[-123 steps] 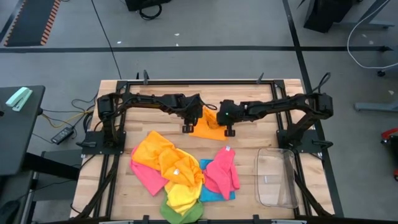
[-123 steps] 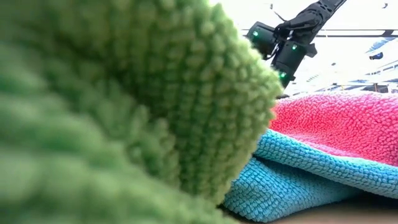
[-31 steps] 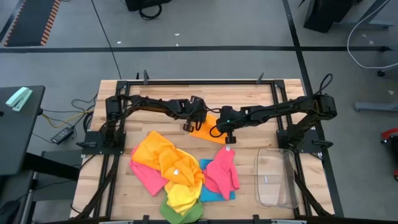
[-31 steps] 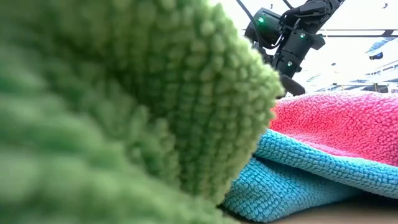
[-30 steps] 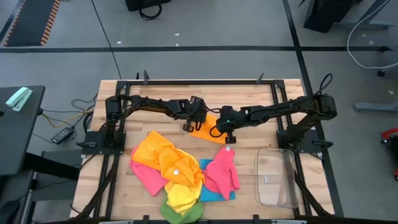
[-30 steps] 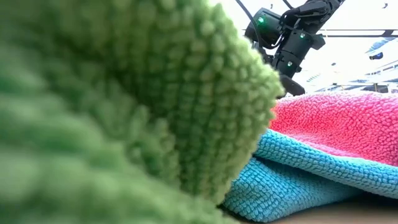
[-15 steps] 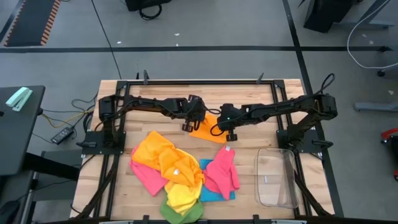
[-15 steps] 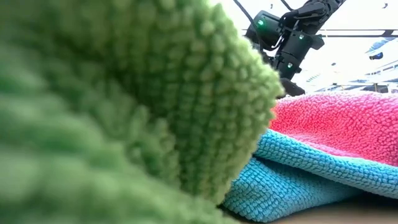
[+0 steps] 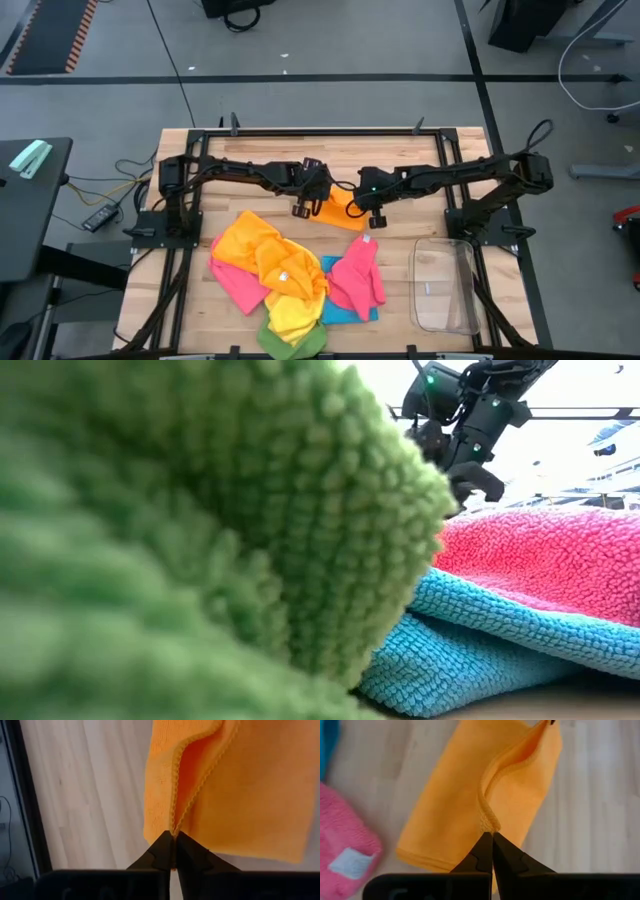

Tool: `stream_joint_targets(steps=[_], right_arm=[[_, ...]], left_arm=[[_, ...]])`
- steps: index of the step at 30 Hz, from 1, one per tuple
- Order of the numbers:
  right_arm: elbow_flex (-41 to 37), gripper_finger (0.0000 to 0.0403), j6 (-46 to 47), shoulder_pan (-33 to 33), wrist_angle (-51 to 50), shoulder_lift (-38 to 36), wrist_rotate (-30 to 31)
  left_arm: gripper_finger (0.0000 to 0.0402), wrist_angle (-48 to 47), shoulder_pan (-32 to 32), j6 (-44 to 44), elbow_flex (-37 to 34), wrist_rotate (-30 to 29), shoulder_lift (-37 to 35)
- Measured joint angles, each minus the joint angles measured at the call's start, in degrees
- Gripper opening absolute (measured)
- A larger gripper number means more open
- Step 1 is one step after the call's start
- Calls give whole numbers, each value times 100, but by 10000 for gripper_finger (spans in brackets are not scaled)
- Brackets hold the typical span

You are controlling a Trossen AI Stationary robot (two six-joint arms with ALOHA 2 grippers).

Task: Fold microfiber towels
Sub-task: Fold the orange towel

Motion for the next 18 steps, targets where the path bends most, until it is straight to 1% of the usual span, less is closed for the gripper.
stream_joint_targets(steps=[7,15,18], right_arm=[[-175,10,119,240,44,54,-112],[-272,10,182,364,63,54,-113],[-272,10,151,407,66,54,-112]], left_arm=[[41,-94,-315,-34,-4,5,-32],[20,-125,-463,-37,-8,5,-64],[19,-215,-491,-179,-10,-3,-182]])
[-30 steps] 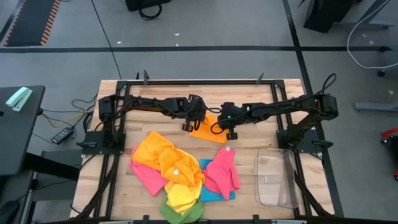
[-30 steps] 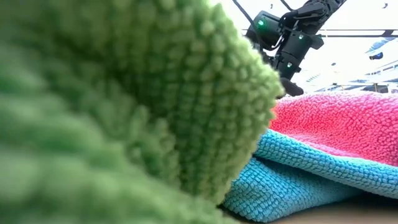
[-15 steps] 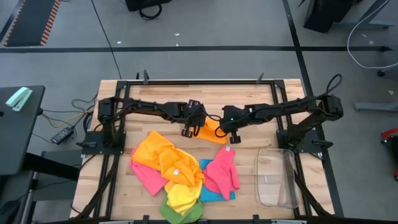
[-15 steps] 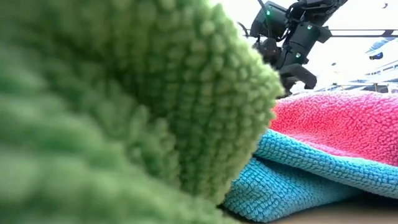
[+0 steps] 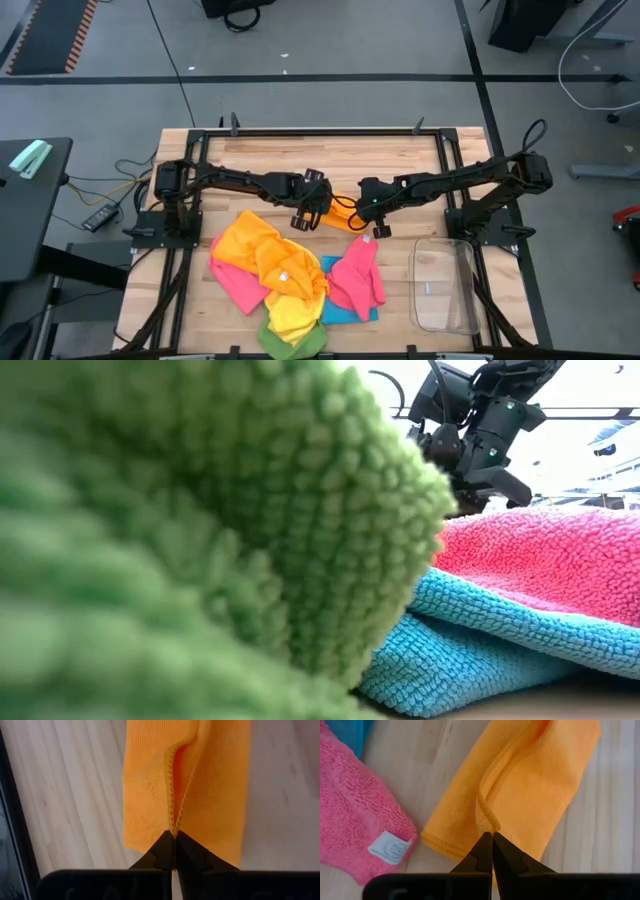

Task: Fold microfiber towels
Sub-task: Fold the orange towel

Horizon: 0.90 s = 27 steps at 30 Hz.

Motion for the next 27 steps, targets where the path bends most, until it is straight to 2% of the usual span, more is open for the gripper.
stream_joint_targets(steps=[5,10,18,27], right_arm=[[0,10,58,157,107,0,-40],[0,10,9,348,181,0,-47],[0,10,91,369,178,322,-45],[0,15,43,369,187,459,-85]], left_arm=[[35,-110,-39,-181,11,70,-82],[38,-151,-55,-418,6,621,-27],[19,-247,-86,-714,0,668,-17],[35,-223,-238,-714,-253,684,-17]])
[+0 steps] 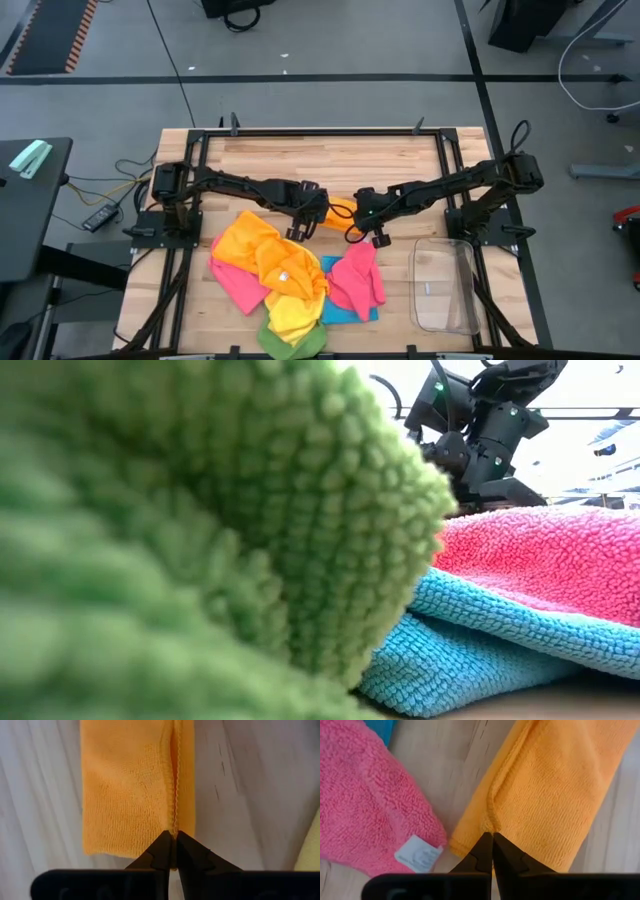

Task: Fold microfiber towels
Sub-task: Fold the orange towel

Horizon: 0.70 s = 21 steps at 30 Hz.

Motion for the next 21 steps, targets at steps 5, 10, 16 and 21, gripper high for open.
stream_joint_targets(steps=[5,10,16,21], right_arm=[[0,44,-12,0,-7,-2,-92],[0,92,76,0,-54,-2,-197],[0,136,342,-2,-259,-7,-197],[270,145,532,-7,-916,-25,-196]], left_arm=[[29,350,-5,-206,-131,60,3],[55,597,-50,-274,-261,284,36],[110,230,-48,-176,-228,580,-71],[133,-380,-17,-102,51,587,-93]])
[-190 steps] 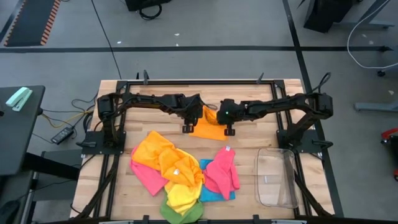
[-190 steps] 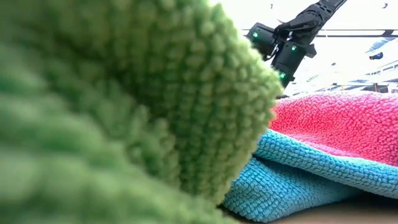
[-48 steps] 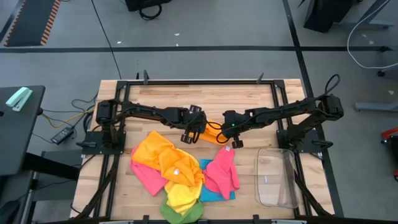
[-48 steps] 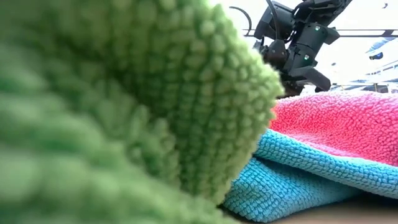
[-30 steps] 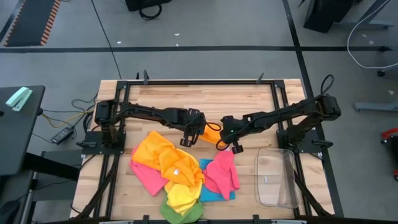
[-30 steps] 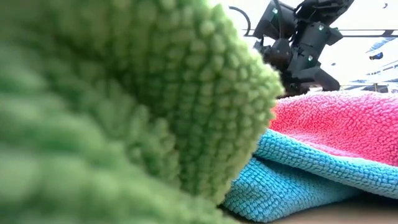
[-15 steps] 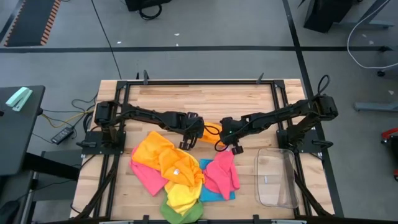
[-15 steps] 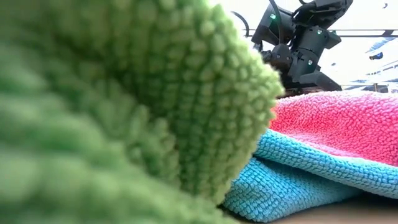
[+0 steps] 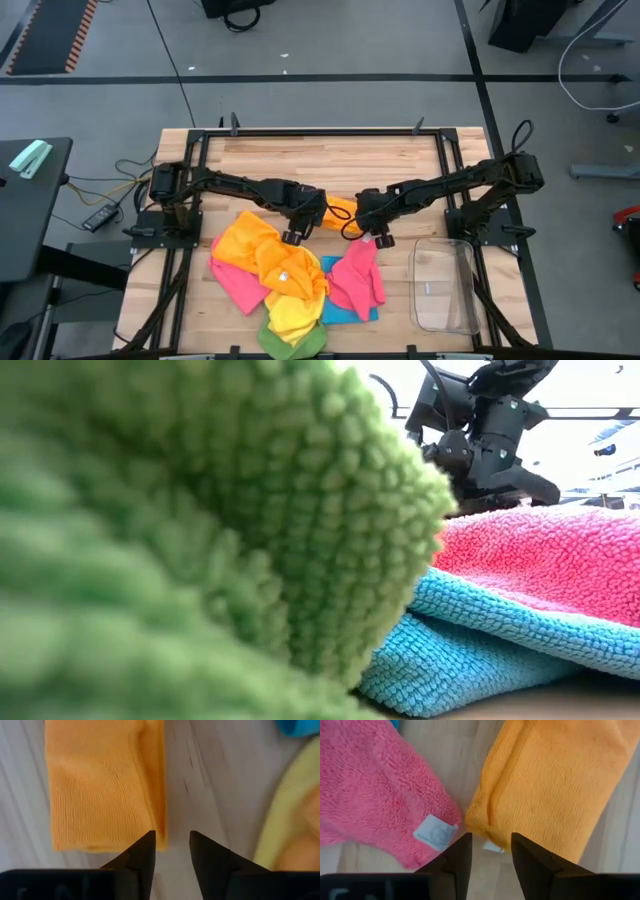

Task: Fold microfiber towels
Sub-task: Fold the orange towel

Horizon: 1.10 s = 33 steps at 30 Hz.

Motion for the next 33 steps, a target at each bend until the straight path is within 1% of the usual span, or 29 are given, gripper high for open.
stream_joint_targets(steps=[4,10,14,21,23,26,29,31,33], right_arm=[[139,145,-2,-35,-242,-6,28],[139,145,144,-248,-269,-6,0],[139,145,245,-341,-269,-5,-22],[139,145,190,-469,-135,-5,-45],[97,145,184,-507,154,-6,-124],[-128,145,184,-503,1022,-6,-355],[-380,145,56,-404,1602,-6,-395],[-509,144,-125,-299,1777,-4,-392],[-554,140,-182,-218,1730,-3,-315]], left_arm=[[136,281,63,15,118,-15,0],[119,1244,231,-513,-86,-21,84],[107,1224,288,-595,-150,-23,310],[90,589,293,-498,-152,-21,428],[86,458,291,-501,-152,-21,428],[80,405,293,-530,-152,-21,428],[76,407,293,-540,-152,-21,428],[73,405,293,-538,-152,-21,428],[73,407,293,-509,-152,-21,428]])
